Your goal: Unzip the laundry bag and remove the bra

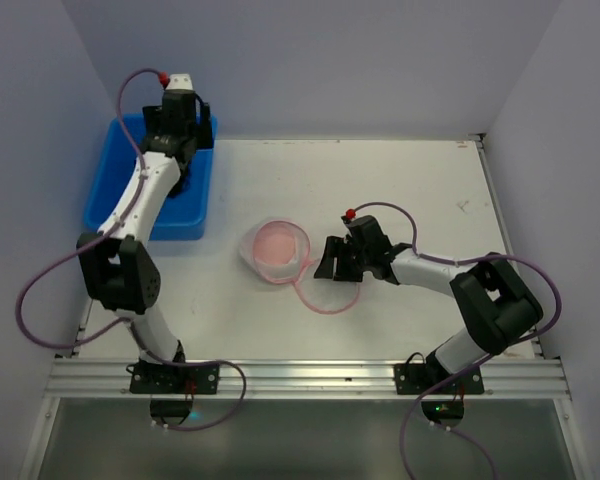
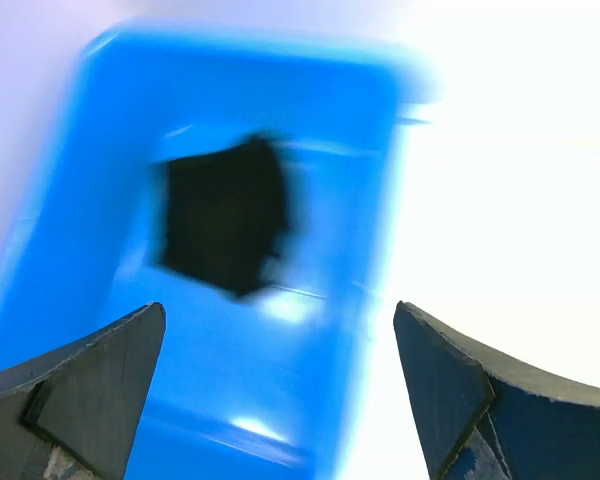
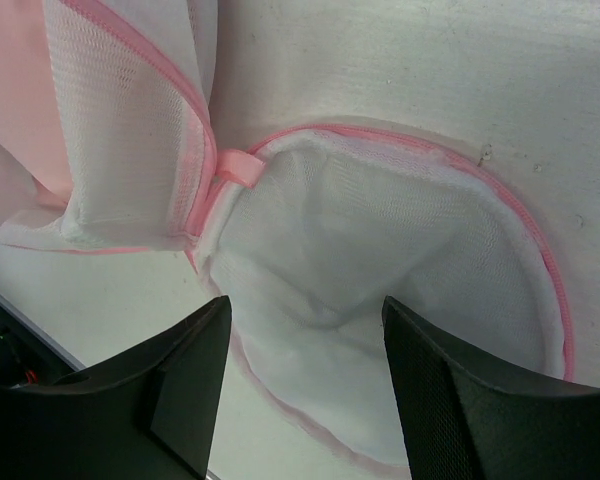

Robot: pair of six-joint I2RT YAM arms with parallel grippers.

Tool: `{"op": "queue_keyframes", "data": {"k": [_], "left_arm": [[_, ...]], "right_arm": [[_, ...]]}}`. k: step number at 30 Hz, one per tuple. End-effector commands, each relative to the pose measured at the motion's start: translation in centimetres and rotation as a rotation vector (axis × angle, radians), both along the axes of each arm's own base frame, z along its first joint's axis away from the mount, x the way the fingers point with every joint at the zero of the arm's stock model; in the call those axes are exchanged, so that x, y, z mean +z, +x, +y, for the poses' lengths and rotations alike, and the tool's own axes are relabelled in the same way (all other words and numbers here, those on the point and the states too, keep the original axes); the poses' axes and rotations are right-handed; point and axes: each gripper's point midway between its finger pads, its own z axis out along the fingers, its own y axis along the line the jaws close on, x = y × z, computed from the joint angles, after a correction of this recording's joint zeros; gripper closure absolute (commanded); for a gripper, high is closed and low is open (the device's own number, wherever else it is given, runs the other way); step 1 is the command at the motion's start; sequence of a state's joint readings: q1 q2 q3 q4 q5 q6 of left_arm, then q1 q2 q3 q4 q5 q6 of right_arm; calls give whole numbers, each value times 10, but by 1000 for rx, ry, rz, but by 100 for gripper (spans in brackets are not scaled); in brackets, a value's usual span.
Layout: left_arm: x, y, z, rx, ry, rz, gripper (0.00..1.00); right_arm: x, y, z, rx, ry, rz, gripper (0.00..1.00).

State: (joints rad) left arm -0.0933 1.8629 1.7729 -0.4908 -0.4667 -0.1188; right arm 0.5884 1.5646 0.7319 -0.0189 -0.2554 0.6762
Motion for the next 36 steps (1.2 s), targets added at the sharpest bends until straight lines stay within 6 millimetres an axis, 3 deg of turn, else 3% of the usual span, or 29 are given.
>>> {"op": "queue_keyframes", "data": {"k": [1, 2, 4, 5, 7, 8, 11, 14, 19, 25, 29, 36], "left_arm": [[70, -60, -97, -218, -157, -156, 1], [65, -89, -130, -297, -195, -143, 2], [50, -119, -159, -369, -225, -101, 6], [44, -139, -191, -450, -249, -77, 7], [21, -173, -220, -511, -296, -22, 8], [12, -195, -249, -583, -309, 4, 10], [-30, -228, -280, -605, -302, 93, 15], [-73, -241, -295, -599, -257, 199, 20], [-106, -231, -299, -547, -154, 245, 23], [-126, -210, -272, -431, 40, 236, 23], [-139, -200, -254, -376, 46, 259, 21], [-170, -196, -252, -381, 16, 310, 13]], "right_arm": [[0, 2, -3, -5, -20, -2, 36], [-1, 1, -3, -4, -19, -1, 36], [0, 1, -3, -8, -17, -6, 36], [0, 1, -3, -9, -15, -9, 36], [-2, 2, -4, -14, -17, -11, 36], [-3, 2, -4, -16, -18, -9, 36], [-4, -1, -4, -20, -9, -2, 36], [-4, -3, -6, -22, -7, 0, 36], [-4, -6, -8, -28, -8, 1, 36], [-3, -8, -10, -30, -8, -2, 36], [-5, -9, -10, -28, -8, 4, 36], [-8, -10, -7, -15, -7, 19, 36]]}}
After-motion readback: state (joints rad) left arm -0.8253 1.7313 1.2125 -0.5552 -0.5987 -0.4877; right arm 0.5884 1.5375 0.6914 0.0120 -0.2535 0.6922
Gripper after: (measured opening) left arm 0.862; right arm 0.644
